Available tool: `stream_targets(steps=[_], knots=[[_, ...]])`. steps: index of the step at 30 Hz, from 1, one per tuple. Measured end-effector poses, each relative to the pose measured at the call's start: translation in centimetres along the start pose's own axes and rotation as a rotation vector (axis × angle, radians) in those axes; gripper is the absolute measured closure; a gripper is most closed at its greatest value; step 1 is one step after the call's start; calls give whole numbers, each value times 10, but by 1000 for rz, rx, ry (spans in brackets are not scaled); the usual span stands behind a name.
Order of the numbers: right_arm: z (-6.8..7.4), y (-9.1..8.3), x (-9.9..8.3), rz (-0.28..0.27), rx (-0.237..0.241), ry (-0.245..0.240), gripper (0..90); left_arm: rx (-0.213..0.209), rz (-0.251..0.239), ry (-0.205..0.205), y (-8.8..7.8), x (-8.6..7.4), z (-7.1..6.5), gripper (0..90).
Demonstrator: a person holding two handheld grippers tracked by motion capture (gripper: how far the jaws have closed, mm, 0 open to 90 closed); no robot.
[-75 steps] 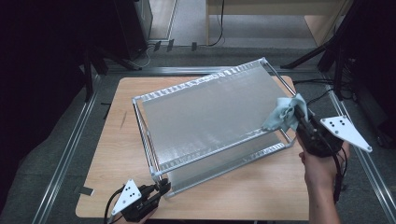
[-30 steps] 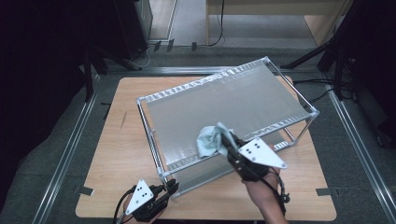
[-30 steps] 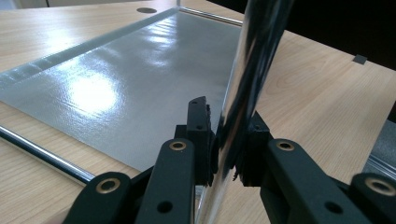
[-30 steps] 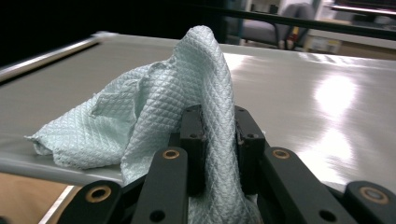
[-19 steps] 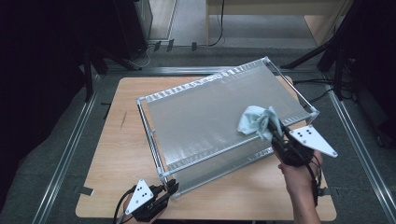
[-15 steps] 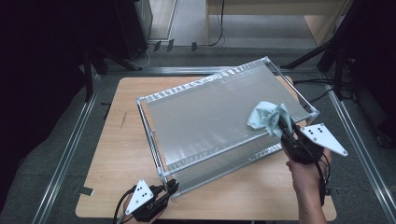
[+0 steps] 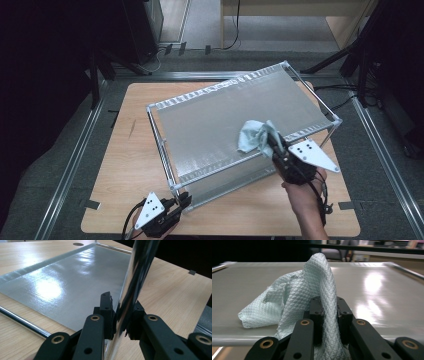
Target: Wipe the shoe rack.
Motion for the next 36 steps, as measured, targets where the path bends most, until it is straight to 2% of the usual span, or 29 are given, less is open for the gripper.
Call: stream_targets(steps=[8,14,16,18,20,22,25,30,31,36], knots=[[57,3,-1,11,144,-5,796,0,-2,-4,1,-1,0,790],[109,-1,-3,-6,272,-20,794,14,4,6,2,-1,-1,793],[118,-1,-3,-9,305,-26,791,16,5,10,2,-1,-1,794],[119,-1,-3,-12,314,-35,787,18,7,11,2,-1,-1,794],[114,0,-3,-13,332,-32,783,19,11,13,2,-1,-1,795],[107,1,-3,-17,310,-50,783,17,14,14,2,-2,-1,795],[88,2,-3,-13,255,-57,783,15,16,14,3,-2,-1,795],[38,1,-2,-11,129,-49,783,10,22,14,3,-2,0,795],[25,1,-2,-13,94,-48,783,11,20,12,3,-2,-1,795],[-27,-7,0,-19,-48,-16,782,9,26,11,3,-3,0,796]])
Point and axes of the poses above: each handheld gripper's, and its own axes: y roughly forward along the jaws, x roughly out of its top, z roughly to its left, the point moved 3 cm from there along y, roughly forward along the jaws, and after that the axes turned 14 degrees about -z, right-handed, at the moved point
